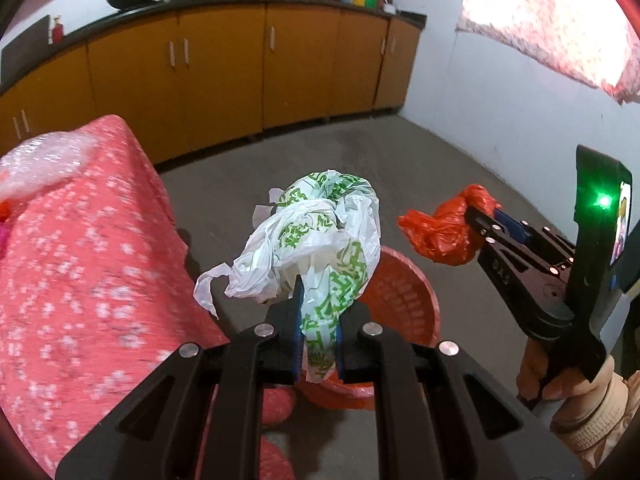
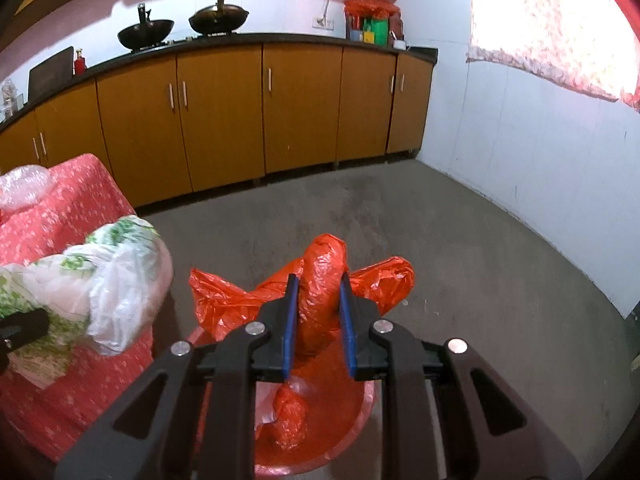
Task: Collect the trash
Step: 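Carry both bags to the orange basket and release them inside, then return both tools to the table of bags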
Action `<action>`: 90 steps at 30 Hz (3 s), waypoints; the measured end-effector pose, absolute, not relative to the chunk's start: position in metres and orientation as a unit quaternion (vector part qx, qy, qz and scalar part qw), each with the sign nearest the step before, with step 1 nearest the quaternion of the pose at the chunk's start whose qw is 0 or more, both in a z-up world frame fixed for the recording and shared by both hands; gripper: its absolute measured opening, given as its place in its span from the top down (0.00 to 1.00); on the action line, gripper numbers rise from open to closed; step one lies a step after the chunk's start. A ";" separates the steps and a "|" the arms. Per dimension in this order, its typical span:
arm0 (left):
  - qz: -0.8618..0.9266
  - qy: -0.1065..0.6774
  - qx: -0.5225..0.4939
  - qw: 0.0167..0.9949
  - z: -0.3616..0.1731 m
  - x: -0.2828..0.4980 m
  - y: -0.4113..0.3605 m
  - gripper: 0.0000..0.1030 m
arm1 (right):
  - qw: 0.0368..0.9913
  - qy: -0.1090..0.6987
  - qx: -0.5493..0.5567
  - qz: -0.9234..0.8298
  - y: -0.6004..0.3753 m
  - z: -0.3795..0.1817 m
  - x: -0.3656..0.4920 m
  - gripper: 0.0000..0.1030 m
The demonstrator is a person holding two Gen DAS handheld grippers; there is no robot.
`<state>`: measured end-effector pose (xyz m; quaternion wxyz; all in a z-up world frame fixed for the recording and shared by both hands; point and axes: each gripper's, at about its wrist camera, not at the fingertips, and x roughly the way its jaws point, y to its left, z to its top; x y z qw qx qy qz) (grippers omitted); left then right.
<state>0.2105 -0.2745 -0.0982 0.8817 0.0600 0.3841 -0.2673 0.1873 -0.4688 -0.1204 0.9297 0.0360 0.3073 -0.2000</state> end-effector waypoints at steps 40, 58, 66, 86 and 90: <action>-0.237 0.385 0.020 0.892 -0.096 0.235 -0.255 0.73 | 0.934 0.317 0.046 -0.158 -0.459 -0.121 0.207 0.68; -0.017 0.296 -0.009 0.955 -0.038 0.215 -0.005 0.60 | 0.960 0.277 0.008 0.025 -0.285 -0.041 0.266 0.65; 0.093 0.284 -0.057 0.953 -0.040 0.222 0.099 0.49 | 0.958 0.274 -0.021 0.085 -0.180 -0.030 0.315 0.50; 0.124 0.300 -0.106 0.940 -0.062 0.252 0.174 0.37 | 0.919 0.389 -0.036 0.051 -0.103 -0.077 0.457 0.55; 0.119 0.302 -0.112 0.939 -0.062 0.255 0.175 0.36 | 0.917 0.393 -0.042 0.046 -0.101 -0.080 0.458 0.75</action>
